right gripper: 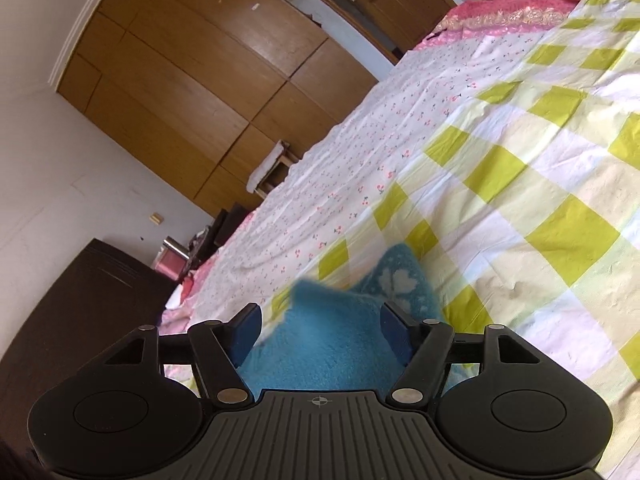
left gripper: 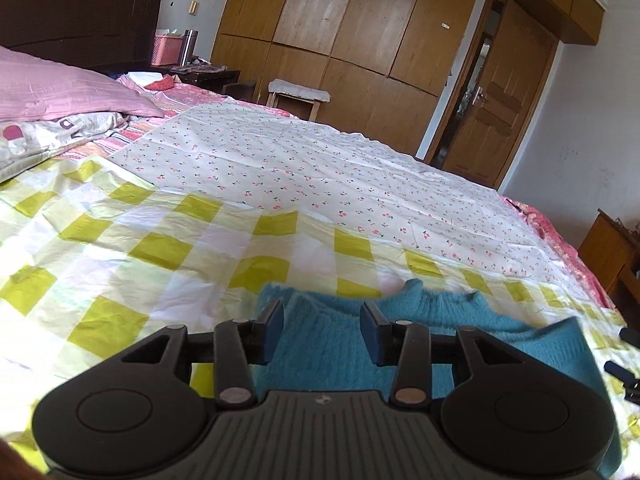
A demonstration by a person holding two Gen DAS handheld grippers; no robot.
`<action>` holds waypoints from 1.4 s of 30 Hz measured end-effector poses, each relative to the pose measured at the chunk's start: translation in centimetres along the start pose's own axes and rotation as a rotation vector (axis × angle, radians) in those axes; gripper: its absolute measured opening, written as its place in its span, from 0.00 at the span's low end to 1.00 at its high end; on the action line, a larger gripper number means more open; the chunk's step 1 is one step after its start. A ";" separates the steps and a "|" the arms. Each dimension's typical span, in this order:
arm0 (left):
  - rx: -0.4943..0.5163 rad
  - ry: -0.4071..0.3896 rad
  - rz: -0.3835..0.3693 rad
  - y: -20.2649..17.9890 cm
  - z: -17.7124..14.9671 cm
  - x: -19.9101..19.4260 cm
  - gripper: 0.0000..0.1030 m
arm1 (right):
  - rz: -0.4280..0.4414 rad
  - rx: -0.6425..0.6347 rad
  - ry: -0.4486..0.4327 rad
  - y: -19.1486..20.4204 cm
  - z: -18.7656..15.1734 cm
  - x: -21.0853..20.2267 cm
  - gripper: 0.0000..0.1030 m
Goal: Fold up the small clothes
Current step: 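Lift the ribbed hem with both tools and fold it toward the collar, then lay the hem on the collar and open both tools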
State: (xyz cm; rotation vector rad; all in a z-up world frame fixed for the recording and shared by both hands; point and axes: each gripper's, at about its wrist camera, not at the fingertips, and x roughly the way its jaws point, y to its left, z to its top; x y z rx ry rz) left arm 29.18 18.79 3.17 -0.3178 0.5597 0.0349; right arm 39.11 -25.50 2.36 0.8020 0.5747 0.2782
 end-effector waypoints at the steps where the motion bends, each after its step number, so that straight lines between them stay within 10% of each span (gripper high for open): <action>1: 0.023 0.000 0.011 0.0 -0.4 -0.4 0.47 | 0.001 0.013 -0.010 -0.2 0.2 -0.3 0.66; 17: 0.084 0.140 0.067 0.4 -2.3 2.4 0.54 | -0.283 -0.590 0.152 3.7 -3.1 4.3 0.52; 19: 0.092 0.137 0.052 0.2 -2.4 2.3 0.44 | -0.310 -0.601 0.163 3.6 -3.1 4.6 0.25; 22: 0.116 0.119 0.061 -0.4 -2.2 1.7 0.31 | -0.305 -0.587 0.166 3.5 -2.5 4.3 0.12; 32: 0.044 -0.003 0.004 -0.2 1.0 -0.3 0.12 | -0.191 -0.469 0.003 5.4 0.1 1.2 0.09; 42: 0.028 0.080 0.011 0.6 -1.1 1.6 0.14 | -0.333 -0.428 0.075 1.5 -2.5 5.0 0.11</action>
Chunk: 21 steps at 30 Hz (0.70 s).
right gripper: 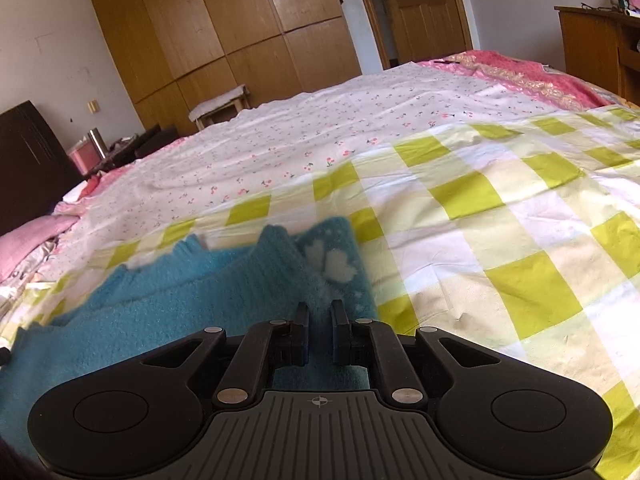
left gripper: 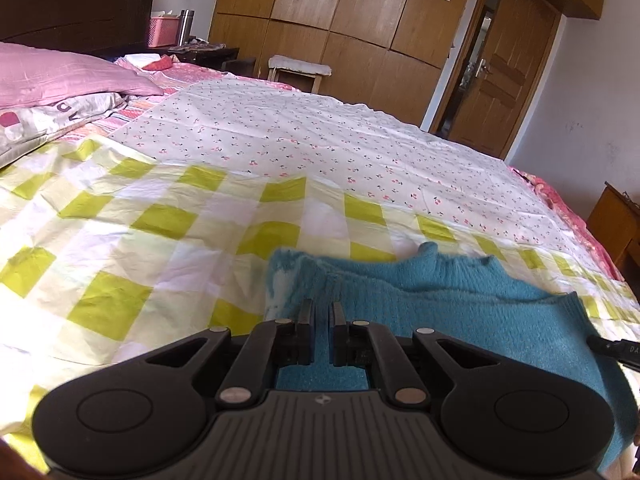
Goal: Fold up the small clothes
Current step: 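Lay the hem on the collar and open both tools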
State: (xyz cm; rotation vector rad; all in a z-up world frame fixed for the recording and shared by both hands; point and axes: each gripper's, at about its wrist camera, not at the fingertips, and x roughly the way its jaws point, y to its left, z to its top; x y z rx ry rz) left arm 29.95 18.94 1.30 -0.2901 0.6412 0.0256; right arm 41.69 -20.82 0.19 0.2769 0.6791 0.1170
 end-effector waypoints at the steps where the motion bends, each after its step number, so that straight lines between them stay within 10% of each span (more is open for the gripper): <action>1: 0.015 0.003 0.001 -0.1 0.0 0.0 0.15 | 0.003 -0.002 0.000 0.0 0.1 0.0 0.12; 6: 0.081 0.015 0.047 -0.9 0.1 0.7 0.48 | 0.021 -0.006 -0.007 0.0 0.4 -0.7 0.15; 10: 0.131 0.031 0.087 -1.8 -0.6 1.4 0.45 | 0.029 -0.047 0.009 0.3 0.3 -0.5 0.18; 14: 0.148 0.027 0.088 -2.1 -0.3 0.9 0.20 | 0.028 -0.044 0.011 0.2 0.6 -0.7 0.13; 21: 0.125 0.026 0.133 -1.4 -0.3 1.8 0.20 | -0.024 -0.058 0.006 0.7 0.3 0.1 0.10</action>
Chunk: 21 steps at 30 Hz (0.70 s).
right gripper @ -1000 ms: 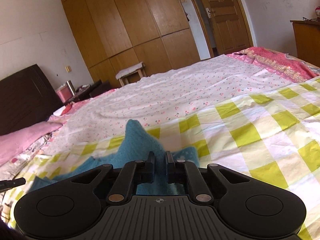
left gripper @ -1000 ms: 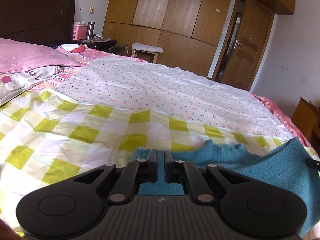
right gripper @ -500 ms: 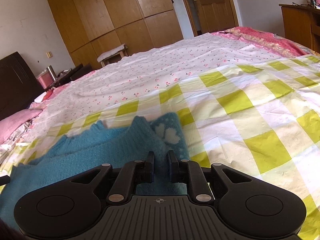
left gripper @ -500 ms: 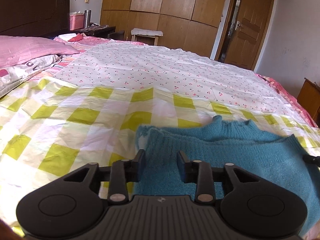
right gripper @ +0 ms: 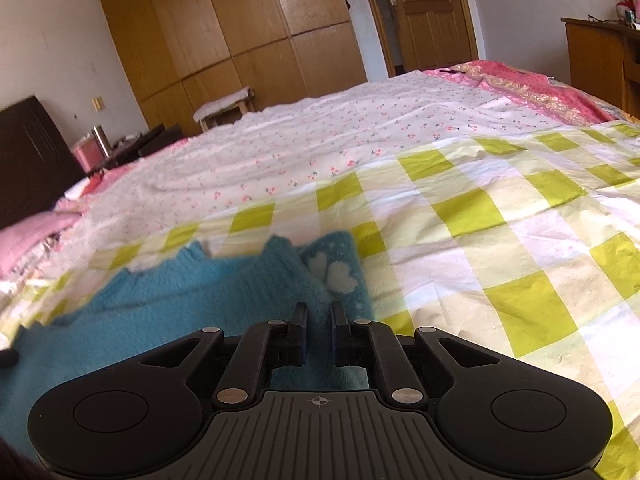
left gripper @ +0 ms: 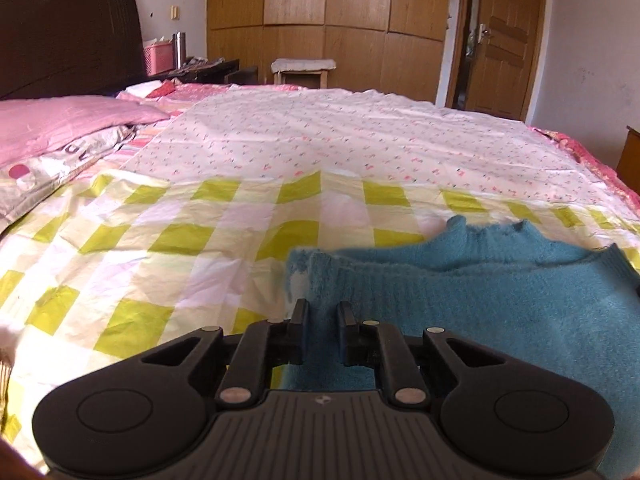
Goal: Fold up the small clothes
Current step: 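Lay the hem on the collar and open both tools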
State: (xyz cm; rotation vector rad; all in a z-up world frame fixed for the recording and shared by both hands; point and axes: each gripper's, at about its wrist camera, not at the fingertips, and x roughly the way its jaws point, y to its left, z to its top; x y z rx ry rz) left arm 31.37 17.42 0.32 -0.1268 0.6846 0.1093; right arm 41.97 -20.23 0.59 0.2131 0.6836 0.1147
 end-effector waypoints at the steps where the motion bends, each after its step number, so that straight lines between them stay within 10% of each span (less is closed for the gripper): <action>1: -0.030 0.009 -0.006 0.4 -0.1 0.3 0.21 | -0.012 -0.006 0.006 0.2 -0.3 0.3 0.11; 12: -0.062 0.010 -0.014 1.2 -0.4 -2.4 0.37 | -0.012 0.024 -0.074 -0.1 0.9 -3.3 0.37; 21: -0.024 0.016 -0.016 0.4 -2.7 -4.7 0.45 | 0.008 -0.095 -0.003 2.4 -1.0 -3.5 0.38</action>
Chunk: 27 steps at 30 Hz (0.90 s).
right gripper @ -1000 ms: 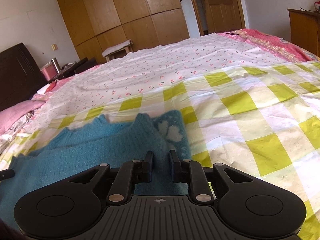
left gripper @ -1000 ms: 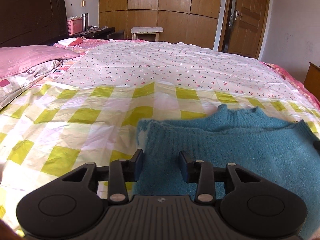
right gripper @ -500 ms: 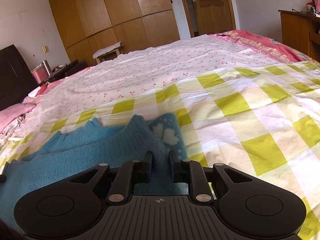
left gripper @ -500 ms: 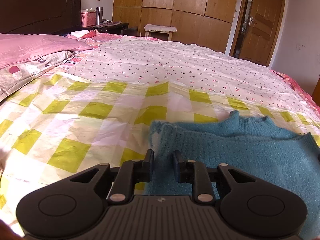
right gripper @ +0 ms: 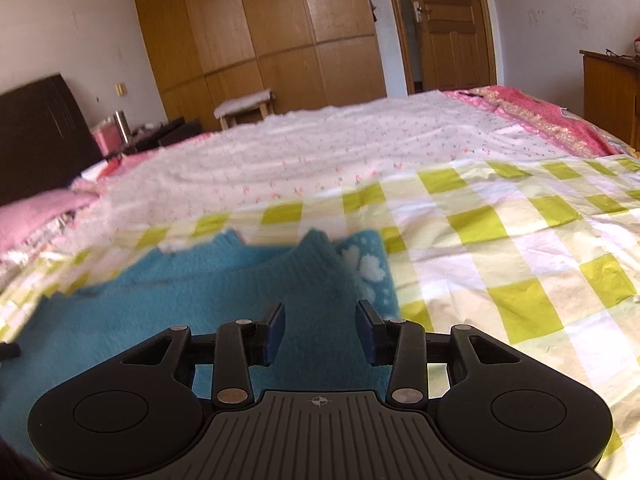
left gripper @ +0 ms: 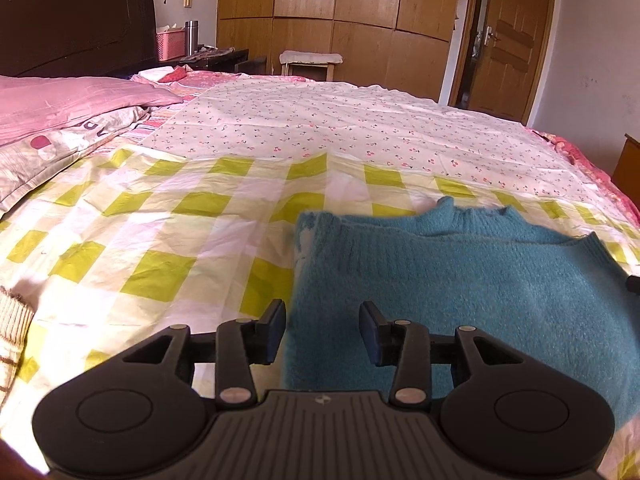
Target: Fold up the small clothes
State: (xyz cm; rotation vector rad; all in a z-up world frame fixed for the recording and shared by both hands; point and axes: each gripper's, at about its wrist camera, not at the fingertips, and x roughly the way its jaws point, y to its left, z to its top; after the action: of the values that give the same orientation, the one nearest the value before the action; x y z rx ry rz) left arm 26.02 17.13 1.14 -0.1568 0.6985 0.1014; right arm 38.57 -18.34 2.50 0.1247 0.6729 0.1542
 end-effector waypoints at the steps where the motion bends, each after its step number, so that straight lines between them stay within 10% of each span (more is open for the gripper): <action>1: 0.001 0.006 0.001 0.0 -0.2 0.0 0.45 | -0.010 -0.019 0.052 0.1 -0.5 0.9 0.37; 27: -0.020 -0.023 -0.017 -0.1 -2.6 -3.1 0.46 | -0.021 -0.067 0.032 3.9 -0.8 -1.9 0.37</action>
State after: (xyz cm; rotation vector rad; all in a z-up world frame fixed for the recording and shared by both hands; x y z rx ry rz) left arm 22.06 16.41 1.24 -0.1809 0.6729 0.0936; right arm 36.21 -14.79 3.62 0.0505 0.6998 0.1587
